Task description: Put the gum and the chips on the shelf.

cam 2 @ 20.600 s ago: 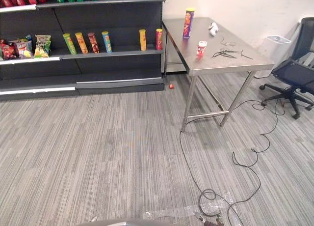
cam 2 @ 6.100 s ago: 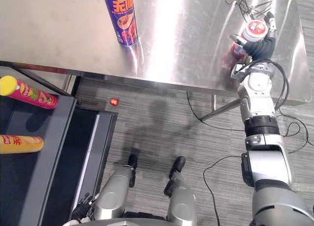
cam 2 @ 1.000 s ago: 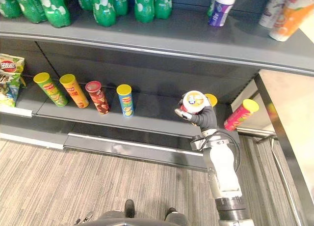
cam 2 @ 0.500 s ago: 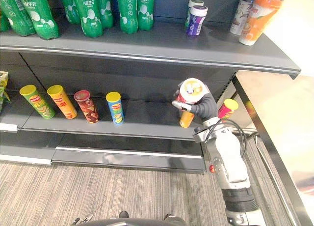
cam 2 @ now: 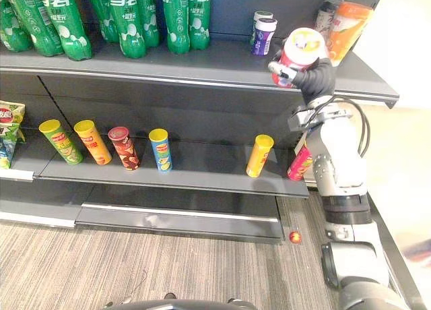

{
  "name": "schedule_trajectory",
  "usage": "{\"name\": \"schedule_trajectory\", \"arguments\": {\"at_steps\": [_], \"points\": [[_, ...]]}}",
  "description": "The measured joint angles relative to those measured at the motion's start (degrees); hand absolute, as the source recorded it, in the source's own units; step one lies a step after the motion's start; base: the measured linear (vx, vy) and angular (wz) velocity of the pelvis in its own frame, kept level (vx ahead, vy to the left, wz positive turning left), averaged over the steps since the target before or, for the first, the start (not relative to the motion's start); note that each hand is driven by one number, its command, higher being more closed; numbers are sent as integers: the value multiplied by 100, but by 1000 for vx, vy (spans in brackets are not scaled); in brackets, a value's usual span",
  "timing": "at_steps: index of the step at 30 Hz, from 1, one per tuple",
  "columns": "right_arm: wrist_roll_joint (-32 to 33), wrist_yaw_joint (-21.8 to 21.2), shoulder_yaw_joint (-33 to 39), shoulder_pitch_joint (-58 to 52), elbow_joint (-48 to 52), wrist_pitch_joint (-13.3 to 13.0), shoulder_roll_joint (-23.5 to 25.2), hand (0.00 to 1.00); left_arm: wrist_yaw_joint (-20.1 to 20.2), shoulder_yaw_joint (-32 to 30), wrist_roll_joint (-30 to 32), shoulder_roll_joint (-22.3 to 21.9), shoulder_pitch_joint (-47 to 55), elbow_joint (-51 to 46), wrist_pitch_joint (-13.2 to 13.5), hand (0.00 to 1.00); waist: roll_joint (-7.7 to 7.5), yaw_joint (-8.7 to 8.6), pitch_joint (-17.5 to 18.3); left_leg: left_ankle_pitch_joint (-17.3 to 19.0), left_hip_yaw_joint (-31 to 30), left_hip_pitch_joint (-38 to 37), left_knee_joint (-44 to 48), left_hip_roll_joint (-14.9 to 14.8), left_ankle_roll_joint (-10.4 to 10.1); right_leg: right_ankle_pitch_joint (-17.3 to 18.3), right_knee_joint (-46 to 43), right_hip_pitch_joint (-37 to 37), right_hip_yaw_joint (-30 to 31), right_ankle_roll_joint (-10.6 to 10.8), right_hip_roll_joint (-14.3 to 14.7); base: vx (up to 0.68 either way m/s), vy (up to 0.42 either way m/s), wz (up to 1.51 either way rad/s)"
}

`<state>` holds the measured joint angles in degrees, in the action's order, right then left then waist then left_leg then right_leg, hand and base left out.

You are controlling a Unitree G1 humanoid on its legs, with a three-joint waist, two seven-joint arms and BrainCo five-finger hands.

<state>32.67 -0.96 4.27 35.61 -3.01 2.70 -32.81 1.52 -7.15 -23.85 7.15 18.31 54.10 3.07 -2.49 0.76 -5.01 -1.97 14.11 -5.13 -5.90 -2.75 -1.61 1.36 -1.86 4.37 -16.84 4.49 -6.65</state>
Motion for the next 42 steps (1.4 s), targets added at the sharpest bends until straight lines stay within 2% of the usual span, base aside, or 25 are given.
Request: {"name": "schedule_trajectory", "arguments": {"at_steps": [3,5,10,18,23,29,42], "points": [[174,178,7,152,-363,208,-124,100,13,3,2,1,-14,9,-8,0,1,95,1,-41,-16,16,-2,-37,-32,-14,76,14,-28,-22,47,-6,-9,1],[515,303,4,345,-768,514,-169,100,27,10,29,9,-28,11,-62,0,4,95,1,-86,-70,65,-3,-53,-32,-19,99,8,-101,-30,63,-10,-26,13],[848,361,-52,745,-1666,945,-192,100,86,77,26,43,-70,12,-118,0,2,185,1,-112,-105,98,-3,-69,-42,-61,187,36,-159,-56,91,4,-8,5],[853,360,-263,1441,-2687,885,-172,100,97,252,20,118,-115,-25,-212,0,13,253,-25,-163,-220,57,-6,-45,-16,-83,274,185,-324,-57,91,21,-3,9],[640,430,-401,1823,-3183,651,-92,100,92,364,13,126,-144,-49,-254,0,81,315,-164,-138,-251,-5,-8,-31,-49,-57,307,278,-378,-23,82,-8,7,5],[535,453,-456,1936,-3310,420,-91,100,89,471,-22,150,-191,-49,-316,0,74,352,-263,-139,-293,15,-8,3,-48,-61,364,300,-428,-10,55,12,9,3],[-122,278,-599,2119,-3318,398,12,100,88,481,-89,175,-287,-53,-332,0,31,423,-426,-137,-390,8,-8,25,-49,-57,373,379,-532,-3,43,18,1,4]]}}
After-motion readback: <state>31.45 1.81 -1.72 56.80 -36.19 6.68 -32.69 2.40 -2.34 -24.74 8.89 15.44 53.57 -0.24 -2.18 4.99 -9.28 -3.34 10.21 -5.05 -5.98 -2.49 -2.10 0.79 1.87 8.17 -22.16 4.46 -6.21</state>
